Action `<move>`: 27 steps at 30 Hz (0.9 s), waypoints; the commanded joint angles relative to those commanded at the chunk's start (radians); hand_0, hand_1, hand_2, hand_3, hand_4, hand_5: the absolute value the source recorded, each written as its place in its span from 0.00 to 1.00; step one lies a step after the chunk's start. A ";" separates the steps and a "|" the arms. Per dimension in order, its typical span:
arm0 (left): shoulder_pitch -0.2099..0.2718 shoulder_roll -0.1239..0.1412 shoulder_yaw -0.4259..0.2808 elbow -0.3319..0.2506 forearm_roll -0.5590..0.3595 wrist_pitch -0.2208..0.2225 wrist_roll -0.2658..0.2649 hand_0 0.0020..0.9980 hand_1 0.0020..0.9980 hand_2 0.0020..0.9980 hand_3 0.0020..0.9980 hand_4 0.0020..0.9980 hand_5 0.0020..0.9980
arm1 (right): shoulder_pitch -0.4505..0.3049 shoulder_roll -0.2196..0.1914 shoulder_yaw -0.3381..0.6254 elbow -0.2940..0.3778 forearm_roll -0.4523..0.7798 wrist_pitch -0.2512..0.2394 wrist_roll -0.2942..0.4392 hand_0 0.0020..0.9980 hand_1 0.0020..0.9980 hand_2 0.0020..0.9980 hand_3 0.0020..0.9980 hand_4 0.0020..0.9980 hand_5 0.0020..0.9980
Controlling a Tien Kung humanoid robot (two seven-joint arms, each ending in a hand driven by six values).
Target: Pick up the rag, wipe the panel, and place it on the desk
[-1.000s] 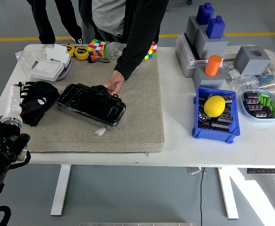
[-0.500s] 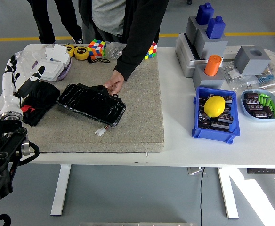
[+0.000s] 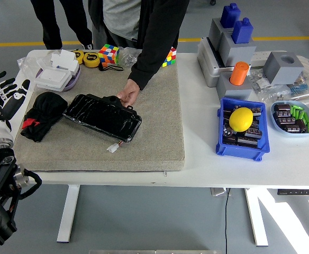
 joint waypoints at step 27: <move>0.031 0.015 0.000 -0.060 0.032 -0.051 0.059 0.58 0.62 0.60 0.69 0.90 0.24 | 0.014 -0.008 0.061 -0.047 -0.052 0.000 0.001 0.56 0.57 0.50 0.52 0.89 0.39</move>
